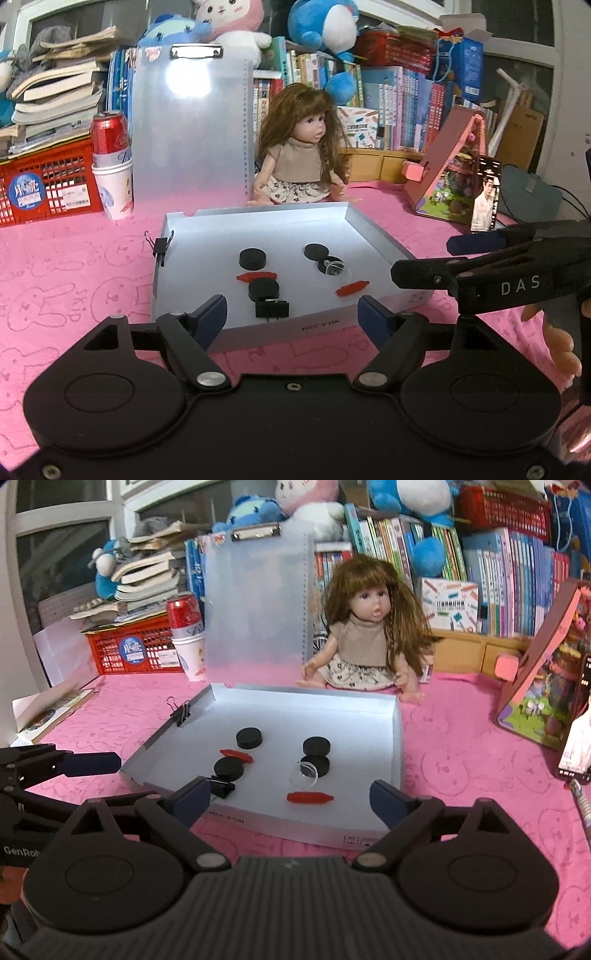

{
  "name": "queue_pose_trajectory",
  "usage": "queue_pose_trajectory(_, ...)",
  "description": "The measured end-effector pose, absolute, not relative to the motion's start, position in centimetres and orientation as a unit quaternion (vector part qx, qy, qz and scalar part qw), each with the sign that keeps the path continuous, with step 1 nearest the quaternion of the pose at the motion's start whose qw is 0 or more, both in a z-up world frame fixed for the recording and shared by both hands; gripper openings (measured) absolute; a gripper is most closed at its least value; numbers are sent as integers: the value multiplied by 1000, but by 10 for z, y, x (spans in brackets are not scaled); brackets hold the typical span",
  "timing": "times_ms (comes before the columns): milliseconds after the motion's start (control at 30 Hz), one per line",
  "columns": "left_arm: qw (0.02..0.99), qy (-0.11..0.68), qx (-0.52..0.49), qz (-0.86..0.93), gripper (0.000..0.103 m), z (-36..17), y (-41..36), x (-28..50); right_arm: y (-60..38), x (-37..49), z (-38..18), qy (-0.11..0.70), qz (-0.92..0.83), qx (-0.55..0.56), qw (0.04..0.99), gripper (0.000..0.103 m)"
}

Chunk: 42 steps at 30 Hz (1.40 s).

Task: Organize rigid objects
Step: 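Lift both grippers up and away from the white box, then move both grippers down to the blue hair clips and brown nuts on the cloth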

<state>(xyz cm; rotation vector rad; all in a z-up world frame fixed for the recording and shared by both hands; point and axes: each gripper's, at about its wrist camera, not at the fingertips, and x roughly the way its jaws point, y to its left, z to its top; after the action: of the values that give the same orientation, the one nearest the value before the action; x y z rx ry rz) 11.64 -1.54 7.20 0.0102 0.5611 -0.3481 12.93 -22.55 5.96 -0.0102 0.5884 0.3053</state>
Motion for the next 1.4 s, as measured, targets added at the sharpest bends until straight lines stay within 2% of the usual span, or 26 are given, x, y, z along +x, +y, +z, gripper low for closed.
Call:
queue_pose_trajectory(100, 947, 269, 11, -177, 79, 71, -15, 106, -227, 120, 60, 274, 163, -5, 948, 103)
queue_pose_trajectory(433, 946, 262, 14, -190, 80, 61, -9, 72, -231, 90, 51, 242, 186, -29, 952, 103)
queue_pose_trajectory(633, 948, 254, 34, -190, 80, 48, -4, 52, -237, 77, 35, 250, 191, -38, 948, 103)
queue_pose_trajectory(967, 937, 262, 36, -229, 79, 29, 7, 22, -234, 52, 8, 279, 241, -114, 922, 101)
queue_pose_trajectory(1133, 933, 276, 41, -228, 78, 18, 7, 16, -230, 48, 0, 290, 256, -122, 914, 96)
queue_pose_trajectory(1400, 931, 291, 49, -216, 69, 7, 9, 20, -222, 46, -10, 305, 268, -148, 901, 88)
